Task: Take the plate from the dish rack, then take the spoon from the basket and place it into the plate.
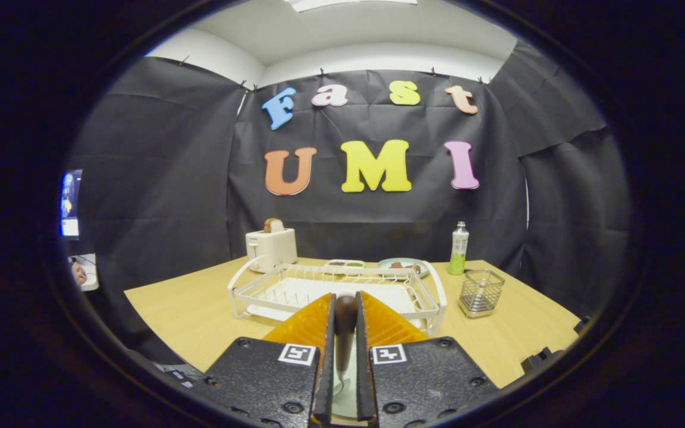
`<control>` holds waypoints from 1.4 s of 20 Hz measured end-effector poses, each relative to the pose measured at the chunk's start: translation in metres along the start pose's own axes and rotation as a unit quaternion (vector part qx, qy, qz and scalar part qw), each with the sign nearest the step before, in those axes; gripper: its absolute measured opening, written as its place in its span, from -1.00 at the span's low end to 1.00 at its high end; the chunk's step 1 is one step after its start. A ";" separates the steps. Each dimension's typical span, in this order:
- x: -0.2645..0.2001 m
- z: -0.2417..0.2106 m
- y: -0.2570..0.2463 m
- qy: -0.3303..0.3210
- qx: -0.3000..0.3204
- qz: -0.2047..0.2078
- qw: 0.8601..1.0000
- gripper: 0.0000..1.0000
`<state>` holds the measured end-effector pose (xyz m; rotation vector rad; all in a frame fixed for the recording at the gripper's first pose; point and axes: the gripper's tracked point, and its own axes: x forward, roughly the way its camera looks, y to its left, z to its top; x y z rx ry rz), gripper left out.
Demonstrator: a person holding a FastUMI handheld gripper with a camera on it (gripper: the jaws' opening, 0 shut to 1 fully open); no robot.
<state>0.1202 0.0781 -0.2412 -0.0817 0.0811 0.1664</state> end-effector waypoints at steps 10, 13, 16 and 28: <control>-0.021 0.031 -0.071 -0.030 0.026 -0.082 0.996 0.09; -0.031 0.027 -0.074 -0.015 0.033 -0.075 0.997 0.62; -0.042 0.022 -0.083 -0.005 0.034 -0.080 0.996 1.00; -0.103 0.058 -0.091 -0.013 0.053 -0.082 0.995 1.00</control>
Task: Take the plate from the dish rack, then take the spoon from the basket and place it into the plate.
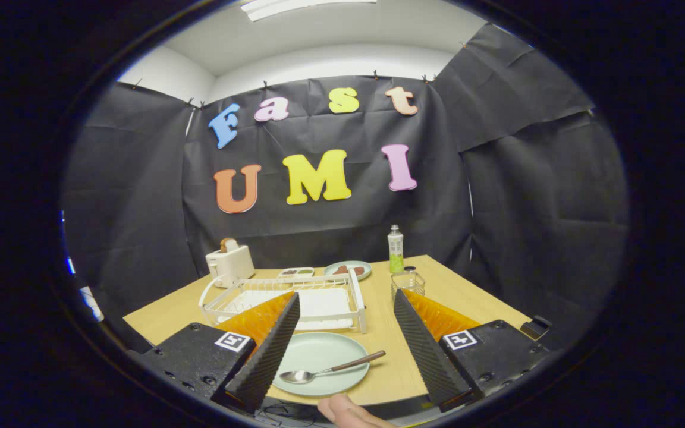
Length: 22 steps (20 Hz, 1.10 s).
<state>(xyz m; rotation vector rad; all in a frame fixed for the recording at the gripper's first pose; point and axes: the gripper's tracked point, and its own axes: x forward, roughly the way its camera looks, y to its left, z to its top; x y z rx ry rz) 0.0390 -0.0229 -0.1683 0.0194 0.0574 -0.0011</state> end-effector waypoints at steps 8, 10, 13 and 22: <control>-0.034 0.017 0.007 -0.011 -0.011 0.002 1.000 1.00; -0.042 0.025 0.002 -0.019 0.000 0.007 1.000 1.00; -0.047 0.026 -0.005 -0.022 -0.016 0.001 1.000 1.00; -0.053 0.029 -0.016 -0.014 -0.001 -0.001 1.000 1.00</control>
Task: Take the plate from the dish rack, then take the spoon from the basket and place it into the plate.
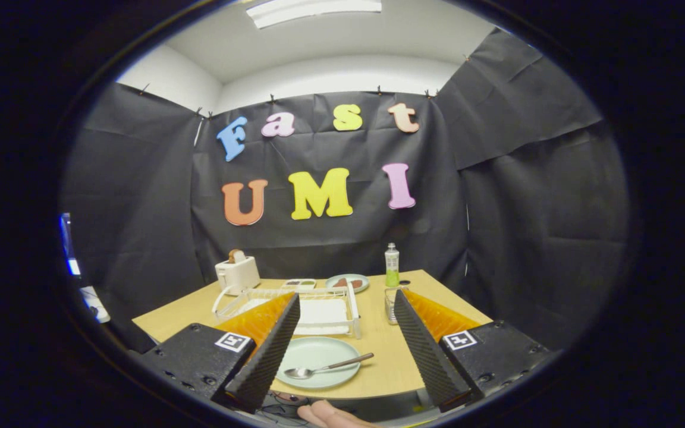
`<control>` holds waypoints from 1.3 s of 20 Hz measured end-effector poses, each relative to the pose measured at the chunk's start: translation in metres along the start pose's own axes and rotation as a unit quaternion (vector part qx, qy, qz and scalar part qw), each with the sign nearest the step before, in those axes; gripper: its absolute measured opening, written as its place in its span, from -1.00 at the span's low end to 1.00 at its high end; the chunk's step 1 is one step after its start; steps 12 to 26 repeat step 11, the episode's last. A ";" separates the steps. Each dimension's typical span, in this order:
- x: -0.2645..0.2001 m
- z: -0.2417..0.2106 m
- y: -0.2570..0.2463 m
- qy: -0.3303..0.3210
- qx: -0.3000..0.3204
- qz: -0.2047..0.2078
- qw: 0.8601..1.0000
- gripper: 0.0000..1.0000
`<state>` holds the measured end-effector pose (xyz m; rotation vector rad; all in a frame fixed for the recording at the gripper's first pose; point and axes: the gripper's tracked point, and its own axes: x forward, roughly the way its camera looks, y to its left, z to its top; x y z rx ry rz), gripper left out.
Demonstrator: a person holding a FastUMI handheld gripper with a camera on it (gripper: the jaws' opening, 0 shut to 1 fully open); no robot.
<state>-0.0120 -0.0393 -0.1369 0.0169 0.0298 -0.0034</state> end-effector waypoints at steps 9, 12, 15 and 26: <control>-0.003 -0.002 0.007 0.002 -0.010 0.015 1.000 1.00; 0.000 0.002 0.004 0.004 -0.008 0.013 1.000 1.00; 0.000 0.002 0.004 0.004 -0.008 0.013 1.000 1.00; 0.000 0.002 0.004 0.004 -0.008 0.013 1.000 1.00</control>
